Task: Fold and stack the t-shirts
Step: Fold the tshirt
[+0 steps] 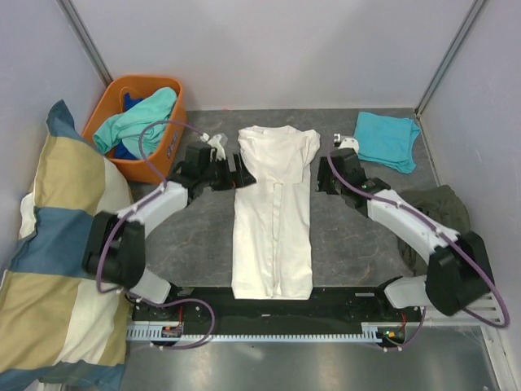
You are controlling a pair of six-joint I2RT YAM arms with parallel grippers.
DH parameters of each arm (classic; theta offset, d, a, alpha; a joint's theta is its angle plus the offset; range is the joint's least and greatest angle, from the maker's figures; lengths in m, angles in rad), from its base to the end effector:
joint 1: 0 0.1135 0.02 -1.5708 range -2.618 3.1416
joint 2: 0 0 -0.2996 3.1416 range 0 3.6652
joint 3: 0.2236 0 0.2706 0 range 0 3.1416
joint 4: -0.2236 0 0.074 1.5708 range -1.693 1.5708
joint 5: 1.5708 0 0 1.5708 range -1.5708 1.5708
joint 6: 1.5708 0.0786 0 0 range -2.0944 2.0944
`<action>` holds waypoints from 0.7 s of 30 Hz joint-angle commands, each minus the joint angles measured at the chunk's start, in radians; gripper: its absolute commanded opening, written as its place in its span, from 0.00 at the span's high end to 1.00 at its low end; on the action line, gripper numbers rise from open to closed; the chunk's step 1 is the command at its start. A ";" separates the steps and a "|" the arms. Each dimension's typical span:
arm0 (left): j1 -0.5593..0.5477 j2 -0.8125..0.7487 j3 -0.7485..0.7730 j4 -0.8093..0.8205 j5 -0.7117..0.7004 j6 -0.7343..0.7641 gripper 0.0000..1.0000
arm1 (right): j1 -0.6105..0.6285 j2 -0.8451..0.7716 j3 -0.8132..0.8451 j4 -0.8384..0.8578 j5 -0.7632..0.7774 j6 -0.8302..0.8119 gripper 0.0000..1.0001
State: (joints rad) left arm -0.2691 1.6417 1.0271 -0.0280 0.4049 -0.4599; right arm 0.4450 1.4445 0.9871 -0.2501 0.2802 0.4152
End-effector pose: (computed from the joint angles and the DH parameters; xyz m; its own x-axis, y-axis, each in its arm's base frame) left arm 0.3855 -0.1385 0.2216 -0.7611 -0.2133 -0.6126 0.2350 0.7896 -0.5669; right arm 0.3335 0.1350 0.2508 -0.6271 0.1304 -0.7679 0.0317 0.9893 0.1421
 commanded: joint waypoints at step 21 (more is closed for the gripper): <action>-0.573 -1.039 -0.798 -0.401 -0.480 -0.548 0.00 | 0.707 -0.630 -0.516 -0.411 0.212 0.884 0.39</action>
State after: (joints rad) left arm -0.7906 0.6254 0.2756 -0.4023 0.0021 -0.8734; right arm 1.0420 0.8043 0.4824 -0.6231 0.4091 1.1088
